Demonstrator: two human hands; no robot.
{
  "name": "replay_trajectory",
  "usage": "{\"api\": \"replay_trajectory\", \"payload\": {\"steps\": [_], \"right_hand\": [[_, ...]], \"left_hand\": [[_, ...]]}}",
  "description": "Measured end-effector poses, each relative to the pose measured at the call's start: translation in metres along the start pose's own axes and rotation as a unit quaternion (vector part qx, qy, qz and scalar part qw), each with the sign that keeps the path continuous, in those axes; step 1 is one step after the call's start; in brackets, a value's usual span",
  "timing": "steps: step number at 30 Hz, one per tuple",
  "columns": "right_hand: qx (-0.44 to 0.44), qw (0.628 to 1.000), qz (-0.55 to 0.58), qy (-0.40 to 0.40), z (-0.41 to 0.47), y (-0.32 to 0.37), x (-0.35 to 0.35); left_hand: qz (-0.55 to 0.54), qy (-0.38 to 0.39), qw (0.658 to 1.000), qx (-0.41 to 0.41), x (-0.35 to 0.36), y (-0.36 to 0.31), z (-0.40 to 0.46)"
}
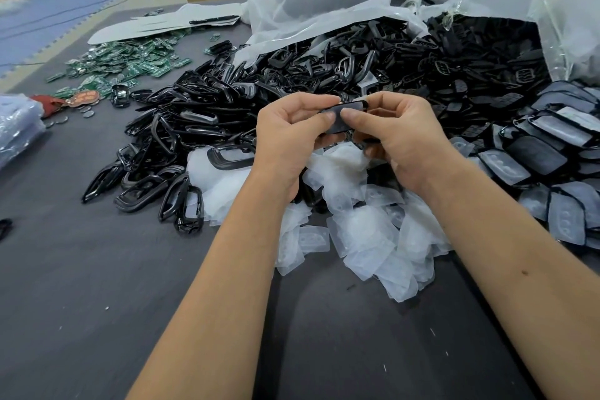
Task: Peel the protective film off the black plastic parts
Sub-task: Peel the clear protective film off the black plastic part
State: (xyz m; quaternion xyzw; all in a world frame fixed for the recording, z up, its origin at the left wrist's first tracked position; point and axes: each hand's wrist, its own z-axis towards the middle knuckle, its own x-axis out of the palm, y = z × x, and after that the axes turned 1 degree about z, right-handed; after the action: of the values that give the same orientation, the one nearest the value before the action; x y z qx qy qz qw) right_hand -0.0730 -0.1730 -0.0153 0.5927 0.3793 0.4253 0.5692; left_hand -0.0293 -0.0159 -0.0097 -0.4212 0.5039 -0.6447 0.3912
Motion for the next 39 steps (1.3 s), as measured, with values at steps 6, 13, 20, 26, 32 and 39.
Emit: {"api": "replay_trajectory", "payload": {"steps": [6, 13, 20, 26, 32, 39], "right_hand": [[0.007, 1.000, 0.021, 0.004, 0.000, 0.002, 0.000], [-0.017, 0.999, 0.028, -0.013, -0.003, 0.002, 0.007], [-0.033, 0.998, 0.025, -0.042, -0.004, 0.000, 0.015], [-0.051, 0.998, 0.004, -0.040, -0.006, -0.005, 0.017], [-0.033, 0.998, 0.038, -0.040, -0.005, -0.003, 0.016], [-0.073, 0.995, -0.063, -0.023, -0.002, 0.001, 0.008]], "left_hand": [[0.005, -0.004, 1.000, 0.004, 0.003, 0.000, -0.001], [0.000, -0.019, 1.000, 0.005, 0.005, -0.002, -0.001], [0.001, -0.040, 0.999, -0.003, 0.004, 0.000, 0.000], [-0.001, -0.038, 0.999, -0.011, 0.004, 0.001, 0.001], [-0.006, -0.028, 0.999, -0.017, 0.002, -0.001, 0.002], [0.032, -0.031, 0.999, -0.014, -0.005, 0.001, 0.004]]}}
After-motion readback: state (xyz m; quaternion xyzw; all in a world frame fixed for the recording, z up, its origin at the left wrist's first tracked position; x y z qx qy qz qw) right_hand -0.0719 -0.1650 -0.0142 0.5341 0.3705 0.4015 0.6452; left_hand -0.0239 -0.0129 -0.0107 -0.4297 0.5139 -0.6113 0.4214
